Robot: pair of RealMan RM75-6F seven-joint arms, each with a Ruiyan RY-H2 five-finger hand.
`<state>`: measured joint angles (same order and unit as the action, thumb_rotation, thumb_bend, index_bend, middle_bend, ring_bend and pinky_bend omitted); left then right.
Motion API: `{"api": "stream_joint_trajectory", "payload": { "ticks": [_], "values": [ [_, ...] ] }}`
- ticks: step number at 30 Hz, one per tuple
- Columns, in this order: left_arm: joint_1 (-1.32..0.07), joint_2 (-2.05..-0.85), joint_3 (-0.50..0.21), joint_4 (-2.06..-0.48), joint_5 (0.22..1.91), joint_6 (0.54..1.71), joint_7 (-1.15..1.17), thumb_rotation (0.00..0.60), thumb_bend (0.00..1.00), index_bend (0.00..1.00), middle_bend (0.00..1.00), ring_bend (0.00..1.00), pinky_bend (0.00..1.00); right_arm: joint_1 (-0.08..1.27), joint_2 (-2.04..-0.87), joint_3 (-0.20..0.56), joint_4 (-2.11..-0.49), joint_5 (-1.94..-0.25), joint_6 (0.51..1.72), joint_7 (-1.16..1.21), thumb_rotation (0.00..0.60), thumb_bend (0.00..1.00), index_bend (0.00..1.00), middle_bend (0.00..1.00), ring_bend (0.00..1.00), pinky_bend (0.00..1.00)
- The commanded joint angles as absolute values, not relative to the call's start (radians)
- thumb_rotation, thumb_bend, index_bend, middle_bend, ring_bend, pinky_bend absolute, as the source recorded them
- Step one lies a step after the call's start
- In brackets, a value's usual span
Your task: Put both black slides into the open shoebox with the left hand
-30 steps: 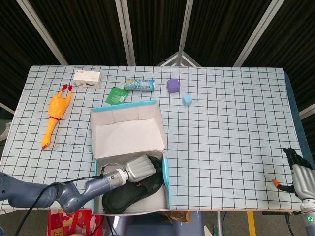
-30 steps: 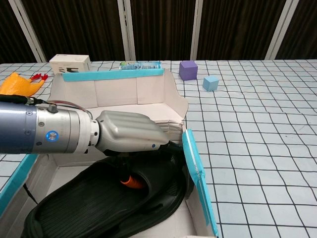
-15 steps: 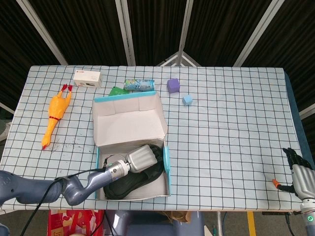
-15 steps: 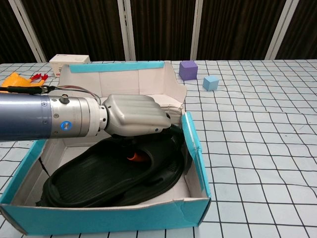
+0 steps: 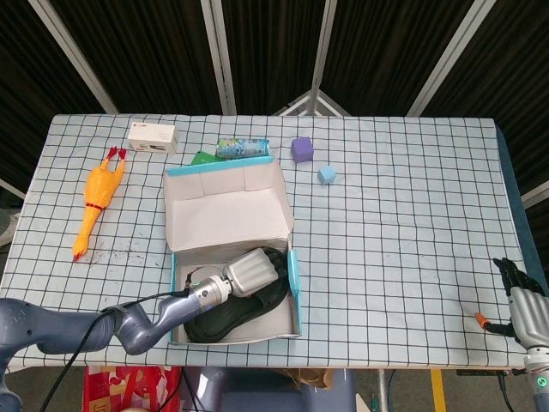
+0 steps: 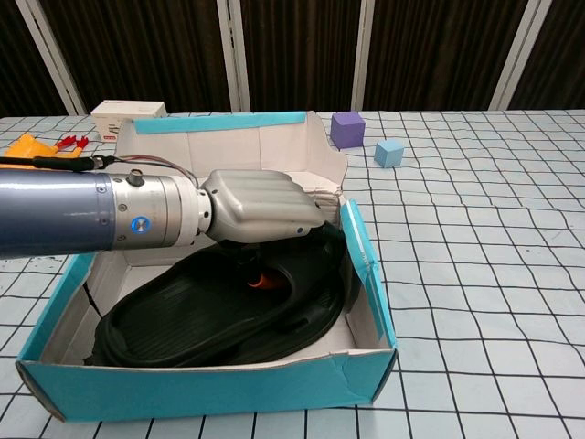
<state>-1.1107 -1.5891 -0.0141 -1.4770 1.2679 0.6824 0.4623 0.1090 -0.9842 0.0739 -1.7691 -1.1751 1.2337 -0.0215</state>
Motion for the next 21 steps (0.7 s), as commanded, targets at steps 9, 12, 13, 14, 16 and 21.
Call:
{"api": "stream_joint_trajectory", "payload": {
  "ticks": [9, 12, 13, 14, 16, 21],
  "values": [
    [-1.108, -1.593, -0.025, -1.471, 1.228, 0.640, 0.412, 0.600, 0.41, 0.19, 0.36, 0.25, 0.56, 0.110, -0.989, 0.074, -1.768, -1.169, 1.233, -0.030, 0.600, 0.24, 0.00, 0.02, 0.10, 0.13],
    [-1.111, -1.591, -0.028, -1.476, 1.209, 0.622, 0.402, 0.600, 0.41, 0.19, 0.36, 0.25, 0.57, 0.109, -0.989, 0.073, -1.768, -1.168, 1.233, -0.030, 0.600, 0.24, 0.00, 0.02, 0.10, 0.13],
    [-1.113, -1.591, -0.028, -1.477, 1.201, 0.616, 0.399, 0.600, 0.41, 0.19, 0.36, 0.25, 0.58, 0.109, -0.989, 0.074, -1.768, -1.168, 1.234, -0.029, 0.600, 0.24, 0.00, 0.02, 0.10, 0.13],
    [-1.113, -1.592, -0.028, -1.478, 1.194, 0.611, 0.397, 0.600, 0.41, 0.19, 0.36, 0.25, 0.58, 0.108, -0.989, 0.074, -1.768, -1.169, 1.235, -0.029, 0.600, 0.24, 0.00, 0.02, 0.10, 0.13],
    [-1.114, -1.594, -0.027, -1.479, 1.185, 0.605, 0.396, 0.600, 0.41, 0.19, 0.36, 0.25, 0.58, 0.108, -0.989, 0.074, -1.768, -1.170, 1.236, -0.028, 0.600, 0.24, 0.00, 0.02, 0.10, 0.13],
    [-1.121, -1.597, -0.022, -1.478, 1.142, 0.572, 0.386, 0.600, 0.41, 0.19, 0.36, 0.25, 0.58, 0.110, -0.985, 0.076, -1.768, -1.170, 1.232, -0.024, 0.600, 0.25, 0.00, 0.02, 0.10, 0.13]
  ]
}}
